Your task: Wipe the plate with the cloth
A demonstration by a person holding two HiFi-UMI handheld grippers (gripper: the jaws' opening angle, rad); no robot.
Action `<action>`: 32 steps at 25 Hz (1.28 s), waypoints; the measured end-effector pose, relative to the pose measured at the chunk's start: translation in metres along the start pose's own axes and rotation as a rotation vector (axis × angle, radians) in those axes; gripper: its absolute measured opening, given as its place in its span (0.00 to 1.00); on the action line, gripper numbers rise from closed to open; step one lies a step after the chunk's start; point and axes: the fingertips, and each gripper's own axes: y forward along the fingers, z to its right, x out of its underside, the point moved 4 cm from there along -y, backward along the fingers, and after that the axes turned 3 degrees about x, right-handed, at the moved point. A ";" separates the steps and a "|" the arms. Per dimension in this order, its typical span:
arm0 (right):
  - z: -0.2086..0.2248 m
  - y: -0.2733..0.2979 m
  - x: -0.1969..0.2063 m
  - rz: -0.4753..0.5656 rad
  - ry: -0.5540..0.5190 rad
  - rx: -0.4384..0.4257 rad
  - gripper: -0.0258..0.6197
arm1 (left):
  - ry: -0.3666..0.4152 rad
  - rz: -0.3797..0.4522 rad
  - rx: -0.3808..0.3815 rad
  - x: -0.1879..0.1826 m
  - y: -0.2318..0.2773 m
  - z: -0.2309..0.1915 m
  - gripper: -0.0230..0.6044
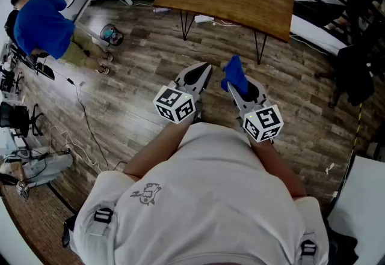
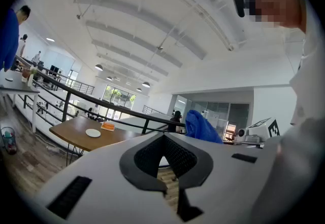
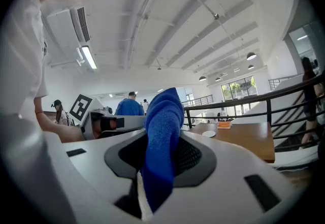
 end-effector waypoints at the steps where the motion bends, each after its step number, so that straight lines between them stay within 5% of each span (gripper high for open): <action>1: 0.002 0.001 -0.001 0.002 -0.005 0.000 0.24 | 0.015 -0.003 0.002 0.000 0.003 0.001 0.05; 19: -0.010 0.034 0.008 -0.008 0.039 -0.010 0.24 | -0.003 -0.030 0.012 0.005 -0.010 -0.031 0.05; 32: -0.025 0.162 0.000 -0.022 0.070 0.017 0.24 | -0.048 -0.048 0.043 -0.033 -0.019 -0.161 0.05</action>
